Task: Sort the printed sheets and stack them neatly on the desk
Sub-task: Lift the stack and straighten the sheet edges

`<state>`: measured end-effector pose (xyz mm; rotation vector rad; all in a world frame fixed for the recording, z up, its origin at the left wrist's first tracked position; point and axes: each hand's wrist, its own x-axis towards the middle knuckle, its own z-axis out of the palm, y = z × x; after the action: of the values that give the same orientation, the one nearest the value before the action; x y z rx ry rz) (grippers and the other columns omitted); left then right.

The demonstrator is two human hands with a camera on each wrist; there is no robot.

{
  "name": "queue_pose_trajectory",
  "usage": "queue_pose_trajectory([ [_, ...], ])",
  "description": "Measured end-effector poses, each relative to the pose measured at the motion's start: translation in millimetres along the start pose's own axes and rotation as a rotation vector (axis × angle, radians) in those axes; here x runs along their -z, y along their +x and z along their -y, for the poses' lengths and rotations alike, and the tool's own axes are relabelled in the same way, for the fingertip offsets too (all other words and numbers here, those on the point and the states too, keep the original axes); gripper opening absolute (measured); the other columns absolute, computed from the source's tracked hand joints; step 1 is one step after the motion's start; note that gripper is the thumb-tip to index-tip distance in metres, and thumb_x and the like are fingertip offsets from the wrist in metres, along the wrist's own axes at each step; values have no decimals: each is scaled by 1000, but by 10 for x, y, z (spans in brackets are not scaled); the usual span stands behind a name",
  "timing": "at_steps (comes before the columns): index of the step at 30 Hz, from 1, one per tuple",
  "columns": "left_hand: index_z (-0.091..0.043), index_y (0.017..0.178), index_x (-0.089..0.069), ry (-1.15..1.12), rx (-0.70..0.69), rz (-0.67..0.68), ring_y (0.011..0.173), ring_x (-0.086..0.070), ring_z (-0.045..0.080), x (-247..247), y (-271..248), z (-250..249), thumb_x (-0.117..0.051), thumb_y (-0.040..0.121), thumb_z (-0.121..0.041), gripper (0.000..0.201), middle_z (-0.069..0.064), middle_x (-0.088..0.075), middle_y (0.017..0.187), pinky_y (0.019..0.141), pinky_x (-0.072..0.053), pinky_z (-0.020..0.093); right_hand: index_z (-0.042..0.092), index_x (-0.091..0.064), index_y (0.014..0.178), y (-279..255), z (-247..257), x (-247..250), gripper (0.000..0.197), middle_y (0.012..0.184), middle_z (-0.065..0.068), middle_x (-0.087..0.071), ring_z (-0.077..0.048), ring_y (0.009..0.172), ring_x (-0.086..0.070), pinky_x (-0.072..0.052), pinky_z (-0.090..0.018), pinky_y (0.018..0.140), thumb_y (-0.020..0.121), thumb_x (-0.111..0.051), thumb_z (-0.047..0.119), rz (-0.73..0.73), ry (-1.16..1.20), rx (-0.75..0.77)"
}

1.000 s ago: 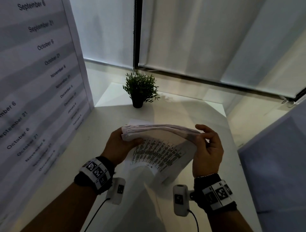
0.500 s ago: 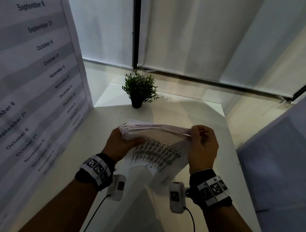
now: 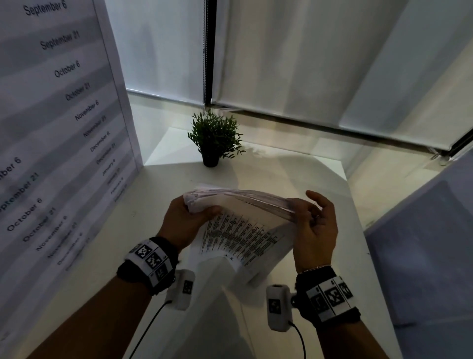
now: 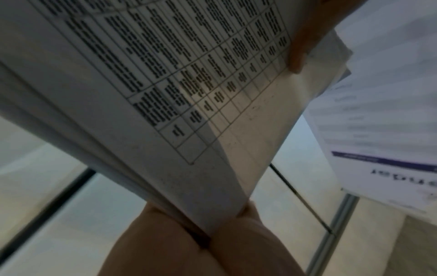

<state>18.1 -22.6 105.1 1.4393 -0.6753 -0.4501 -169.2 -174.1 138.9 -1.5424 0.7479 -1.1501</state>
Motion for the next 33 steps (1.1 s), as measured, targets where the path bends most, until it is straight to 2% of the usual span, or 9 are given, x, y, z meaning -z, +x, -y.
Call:
queue_pose_trajectory([
  [4, -31, 89, -72, 5, 2, -115, 82, -70, -2, -25, 8, 23, -81, 72, -14, 26, -21, -75, 85, 73, -55, 15, 15, -54, 122, -75, -138, 52, 65, 102, 3, -68, 0, 87, -68, -53, -13, 72, 66, -83, -2, 133, 28, -117],
  [9, -21, 95, -75, -2, -91, -138, 80, -70, 1, -92, 14, -161, -82, 71, -22, 26, -15, -75, 87, 72, -59, 22, 16, -71, 85, 21, -80, 32, 26, 75, 8, -76, -6, 71, -70, -53, -13, 58, 67, -84, 3, 113, 66, -155],
  [15, -19, 106, -58, 98, -47, 60, 88, -67, 11, 92, -41, -47, -87, 48, -35, 66, -8, -68, 95, 72, -59, 32, 10, -58, 116, 43, -164, 114, 66, 107, -2, -64, 5, 90, -63, -51, -11, 72, 58, -88, -1, 223, -21, -78],
  [17, -19, 109, -57, 62, -26, 70, 94, -68, 10, 105, -50, 2, -89, 48, -31, 70, -6, -70, 101, 77, -58, 28, 12, -59, 118, 36, -218, 92, 70, 111, -2, -66, -3, 97, -65, -55, -17, 77, 56, -90, 2, 221, 10, -108],
  [22, -30, 102, -69, 48, 7, 78, 97, -71, 7, 74, -96, -42, -86, 64, -19, 43, -14, -75, 102, 87, -58, 31, 17, -69, 102, 48, -234, 54, 44, 96, 7, -74, -5, 88, -68, -55, -17, 71, 63, -88, 6, 247, -3, -117],
  [26, -37, 94, -70, 121, 14, -95, 88, -69, -5, -7, -100, -71, -83, 72, -20, 31, -26, -73, 90, 85, -58, 28, 21, -71, 89, 94, -148, -30, 23, 76, 22, -73, 4, 74, -68, -50, -9, 64, 73, -81, 8, 214, -12, -151],
  [29, -40, 93, -67, 148, -117, -228, 83, -65, -15, -119, -123, -139, -80, 76, -22, 28, -25, -72, 80, 75, -53, 9, 15, -69, 89, 77, -54, -53, 15, 71, 26, -70, 14, 70, -63, -45, -3, 61, 81, -74, 3, 180, 13, -65],
  [31, -33, 92, -64, 230, -185, -242, 79, -61, -19, -121, -168, -141, -77, 76, -32, 20, -22, -65, 81, 65, -46, 1, 15, -68, 93, 25, -69, -64, 14, 76, 24, -70, 14, 75, -63, -44, -2, 62, 82, -74, 8, 197, -3, -33],
  [33, -21, 98, -64, 319, -158, -192, 83, -61, -13, -56, -201, -54, -75, 72, -50, 41, -17, -64, 87, 66, -48, 4, 13, -66, 105, -30, -228, -55, 33, 89, 16, -71, 10, 84, -64, -47, -5, 67, 76, -81, 15, 218, -35, -67],
])
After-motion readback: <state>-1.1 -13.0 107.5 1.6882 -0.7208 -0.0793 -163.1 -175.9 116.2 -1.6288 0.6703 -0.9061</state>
